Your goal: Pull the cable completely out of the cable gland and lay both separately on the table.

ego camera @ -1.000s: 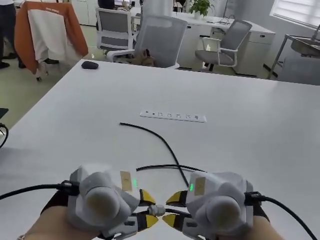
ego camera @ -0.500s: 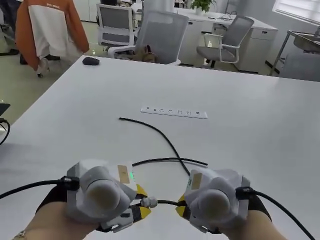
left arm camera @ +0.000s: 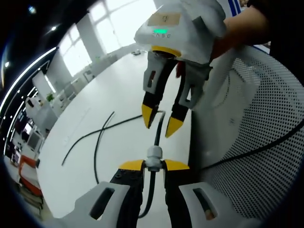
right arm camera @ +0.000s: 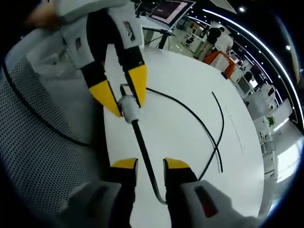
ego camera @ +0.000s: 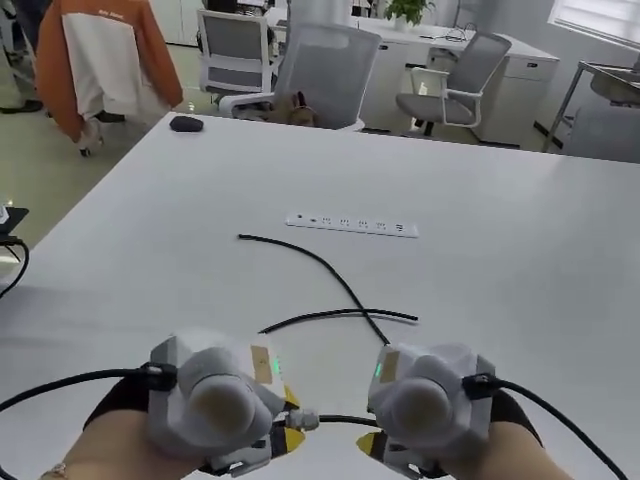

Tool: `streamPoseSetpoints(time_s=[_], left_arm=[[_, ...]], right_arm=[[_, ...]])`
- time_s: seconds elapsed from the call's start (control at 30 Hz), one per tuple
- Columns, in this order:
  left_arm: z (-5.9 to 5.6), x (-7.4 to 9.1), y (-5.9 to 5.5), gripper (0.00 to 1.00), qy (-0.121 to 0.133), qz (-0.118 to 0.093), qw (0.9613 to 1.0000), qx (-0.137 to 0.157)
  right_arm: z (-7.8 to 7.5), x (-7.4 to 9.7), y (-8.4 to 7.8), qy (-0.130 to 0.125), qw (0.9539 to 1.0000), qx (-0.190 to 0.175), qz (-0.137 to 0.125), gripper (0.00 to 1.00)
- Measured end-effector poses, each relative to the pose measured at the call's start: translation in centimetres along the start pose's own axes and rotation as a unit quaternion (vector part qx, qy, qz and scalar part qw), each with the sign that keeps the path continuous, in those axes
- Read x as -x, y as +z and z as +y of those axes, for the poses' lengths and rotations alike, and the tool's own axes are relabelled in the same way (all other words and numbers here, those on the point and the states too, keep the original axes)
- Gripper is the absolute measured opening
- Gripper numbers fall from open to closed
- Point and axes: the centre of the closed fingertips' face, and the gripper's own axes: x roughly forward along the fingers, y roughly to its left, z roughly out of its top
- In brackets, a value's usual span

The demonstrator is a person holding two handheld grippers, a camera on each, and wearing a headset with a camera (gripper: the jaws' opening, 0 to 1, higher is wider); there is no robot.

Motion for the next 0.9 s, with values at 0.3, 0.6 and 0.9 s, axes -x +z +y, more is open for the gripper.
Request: streamPoseSetpoints(time_s=[0.3,0.6,0.9], left_arm=[[-0.1,-0.1,0.8,0.17,-0.012,-0.020,0.9997,-0.001],[0.1,-0.3,0.5,0.17,-0.007,-0.007,0.9999,-0.013],[0.8,0.0,0.1,0.17,0.007,-0.004,1.0000,-0.005]], right_arm=[[1.0,0.1,1.2,0.026,0.9990,0.011,-0.034,0.11],[0.6,-0.2,0.0,0.019,0.9996,0.020,-0.005,0.02],[-0.6,-0.1,-2.3,0.003,0.9987,-0.030,0.040,0.02]])
